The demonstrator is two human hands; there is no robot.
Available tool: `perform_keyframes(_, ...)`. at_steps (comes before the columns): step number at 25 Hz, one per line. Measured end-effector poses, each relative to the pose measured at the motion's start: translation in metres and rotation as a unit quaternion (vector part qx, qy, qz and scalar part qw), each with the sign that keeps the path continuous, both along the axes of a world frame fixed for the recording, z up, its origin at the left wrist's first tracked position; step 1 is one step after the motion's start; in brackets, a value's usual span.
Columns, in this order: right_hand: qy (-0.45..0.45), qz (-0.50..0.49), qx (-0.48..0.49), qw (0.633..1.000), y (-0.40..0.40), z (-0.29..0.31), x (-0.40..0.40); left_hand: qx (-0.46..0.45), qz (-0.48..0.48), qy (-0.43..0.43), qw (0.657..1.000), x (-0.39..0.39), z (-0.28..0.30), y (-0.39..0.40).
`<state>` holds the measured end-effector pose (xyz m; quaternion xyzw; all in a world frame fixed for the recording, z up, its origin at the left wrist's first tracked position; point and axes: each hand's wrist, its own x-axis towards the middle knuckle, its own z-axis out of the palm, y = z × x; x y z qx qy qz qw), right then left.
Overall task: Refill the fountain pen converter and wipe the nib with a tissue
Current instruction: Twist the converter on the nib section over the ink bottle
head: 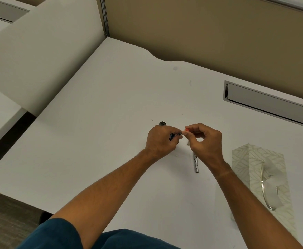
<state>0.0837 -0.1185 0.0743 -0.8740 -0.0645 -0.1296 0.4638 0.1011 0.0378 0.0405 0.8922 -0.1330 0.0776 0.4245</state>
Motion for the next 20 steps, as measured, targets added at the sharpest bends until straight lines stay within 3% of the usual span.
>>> perform_keyframes(20, 0.005, 0.003, -0.006, 1.000, -0.0013, -0.0003, -0.0002, 0.001, -0.007, 0.006, 1.000, -0.0005, 0.0001, -0.0003)
